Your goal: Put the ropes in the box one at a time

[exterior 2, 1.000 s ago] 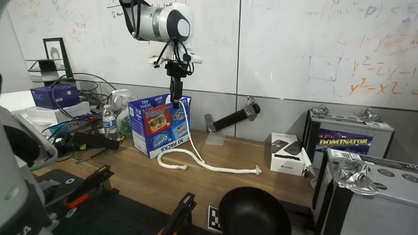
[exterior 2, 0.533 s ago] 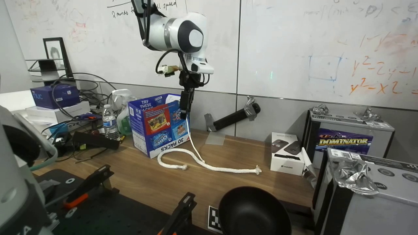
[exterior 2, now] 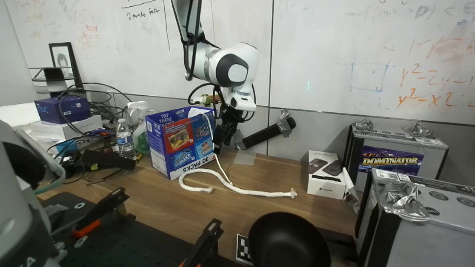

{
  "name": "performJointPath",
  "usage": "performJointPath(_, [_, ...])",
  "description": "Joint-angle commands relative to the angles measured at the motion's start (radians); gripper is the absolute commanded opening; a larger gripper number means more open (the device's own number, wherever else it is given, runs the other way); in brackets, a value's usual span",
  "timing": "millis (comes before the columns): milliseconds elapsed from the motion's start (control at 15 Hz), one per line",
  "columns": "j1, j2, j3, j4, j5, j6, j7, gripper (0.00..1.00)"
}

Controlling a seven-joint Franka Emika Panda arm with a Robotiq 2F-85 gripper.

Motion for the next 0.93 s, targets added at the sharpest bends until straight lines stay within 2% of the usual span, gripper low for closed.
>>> performJointPath(0, [-0.032,0.116,0.028,0.101,0.068,0.025,0.006,1.0])
performJointPath(467, [-0.044,0.243,0.057,0.153,0.14,0.109,0.004,1.0])
performJointPath(867, [-0.035,0.29,0.066,0.152,0.151,0.151,0.017,1.0])
